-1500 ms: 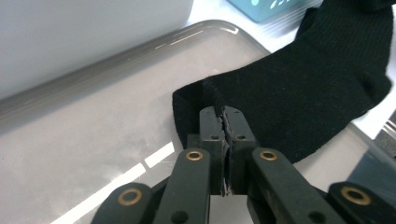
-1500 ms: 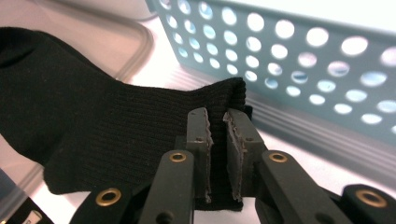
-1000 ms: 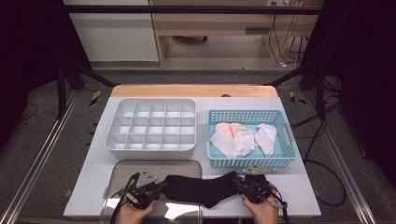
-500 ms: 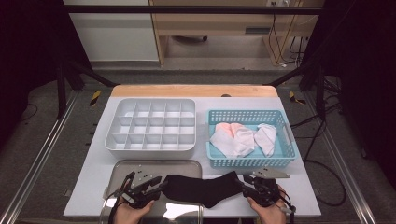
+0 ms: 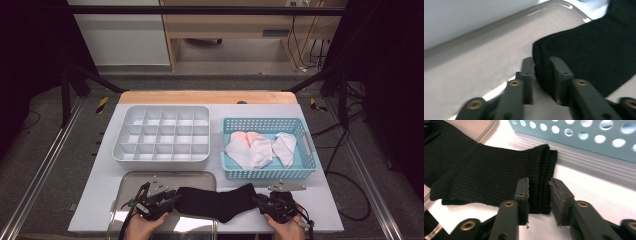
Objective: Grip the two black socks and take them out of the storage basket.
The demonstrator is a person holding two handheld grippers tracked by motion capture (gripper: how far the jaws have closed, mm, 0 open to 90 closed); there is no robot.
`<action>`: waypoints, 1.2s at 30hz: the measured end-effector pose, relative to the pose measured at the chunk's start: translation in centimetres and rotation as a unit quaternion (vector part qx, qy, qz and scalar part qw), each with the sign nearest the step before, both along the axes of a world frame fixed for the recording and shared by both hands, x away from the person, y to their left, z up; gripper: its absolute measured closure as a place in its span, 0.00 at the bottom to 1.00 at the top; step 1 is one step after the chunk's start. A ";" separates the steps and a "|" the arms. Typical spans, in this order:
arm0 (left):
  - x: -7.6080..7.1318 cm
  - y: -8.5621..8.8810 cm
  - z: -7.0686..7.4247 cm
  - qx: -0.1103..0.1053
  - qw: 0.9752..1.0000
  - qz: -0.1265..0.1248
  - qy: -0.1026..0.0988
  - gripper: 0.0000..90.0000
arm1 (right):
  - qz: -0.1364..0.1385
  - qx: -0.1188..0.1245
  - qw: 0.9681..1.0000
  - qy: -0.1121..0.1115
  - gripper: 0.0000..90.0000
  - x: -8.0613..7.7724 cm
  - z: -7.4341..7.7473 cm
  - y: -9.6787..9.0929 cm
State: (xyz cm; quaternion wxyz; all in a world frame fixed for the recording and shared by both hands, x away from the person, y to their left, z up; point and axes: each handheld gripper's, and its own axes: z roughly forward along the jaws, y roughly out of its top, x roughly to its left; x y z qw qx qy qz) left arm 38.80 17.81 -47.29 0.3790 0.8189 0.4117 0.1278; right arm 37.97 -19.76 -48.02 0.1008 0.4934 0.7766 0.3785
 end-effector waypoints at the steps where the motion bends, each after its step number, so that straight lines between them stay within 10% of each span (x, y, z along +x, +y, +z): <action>1: 0.0 -0.1 0.0 0.000 1.000 -0.001 0.001 0.85 | 0.001 0.001 1.000 0.004 0.84 0.0 0.1 0.0; 9: -0.1 -0.8 0.7 -0.033 0.999 -0.006 -0.010 0.93 | -0.019 0.000 1.000 -0.008 0.89 0.0 1.1 -1.0; 16: -0.4 -2.0 0.2 0.001 1.000 -0.016 -0.024 0.93 | -0.032 -0.043 0.998 -0.017 0.86 0.8 0.7 -1.2; 28: -0.9 -1.0 1.7 -0.030 0.998 -0.002 -0.056 0.75 | -0.042 -0.020 0.995 -0.091 0.67 -0.1 1.7 -2.3; 36: -1.1 -1.9 3.1 -0.057 0.996 -0.017 -0.059 0.86 | -0.038 -0.015 0.995 -0.094 0.65 -0.1 1.9 -2.1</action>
